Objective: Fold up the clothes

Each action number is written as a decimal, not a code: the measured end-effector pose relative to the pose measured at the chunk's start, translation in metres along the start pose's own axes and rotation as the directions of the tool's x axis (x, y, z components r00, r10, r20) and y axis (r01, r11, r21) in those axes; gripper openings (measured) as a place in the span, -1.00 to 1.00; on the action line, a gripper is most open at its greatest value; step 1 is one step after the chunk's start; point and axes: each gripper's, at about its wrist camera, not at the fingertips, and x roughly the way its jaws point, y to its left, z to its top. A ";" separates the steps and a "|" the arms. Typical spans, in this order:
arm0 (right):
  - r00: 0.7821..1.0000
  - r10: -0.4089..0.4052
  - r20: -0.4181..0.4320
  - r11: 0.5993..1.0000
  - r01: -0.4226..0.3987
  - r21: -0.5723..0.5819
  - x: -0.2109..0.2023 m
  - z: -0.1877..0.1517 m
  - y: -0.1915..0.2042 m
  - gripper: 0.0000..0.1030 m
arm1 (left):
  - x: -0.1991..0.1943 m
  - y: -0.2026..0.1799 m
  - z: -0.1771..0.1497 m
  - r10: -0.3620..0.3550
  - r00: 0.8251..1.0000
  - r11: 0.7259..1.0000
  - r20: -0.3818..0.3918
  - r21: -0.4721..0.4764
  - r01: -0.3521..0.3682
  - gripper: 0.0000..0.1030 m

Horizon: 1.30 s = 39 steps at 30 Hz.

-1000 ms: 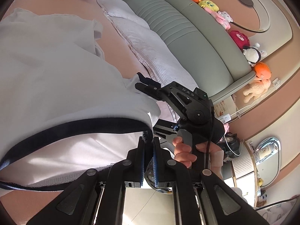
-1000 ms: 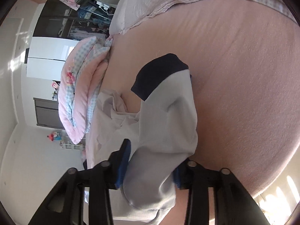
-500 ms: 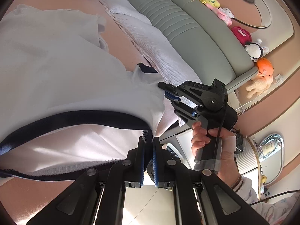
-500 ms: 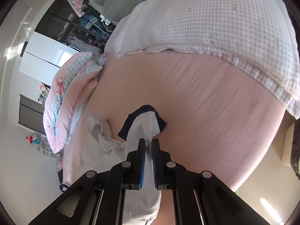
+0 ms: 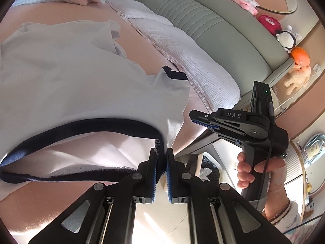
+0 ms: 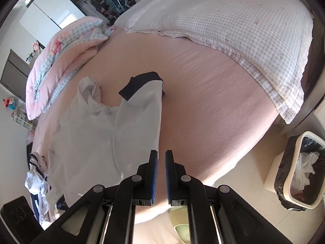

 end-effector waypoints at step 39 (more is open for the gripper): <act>0.980 -0.194 -0.051 0.902 0.158 -0.401 0.044 -0.040 0.080 0.08 | 0.027 0.014 0.015 0.373 0.928 0.920 -0.028 0.144 -0.365 0.13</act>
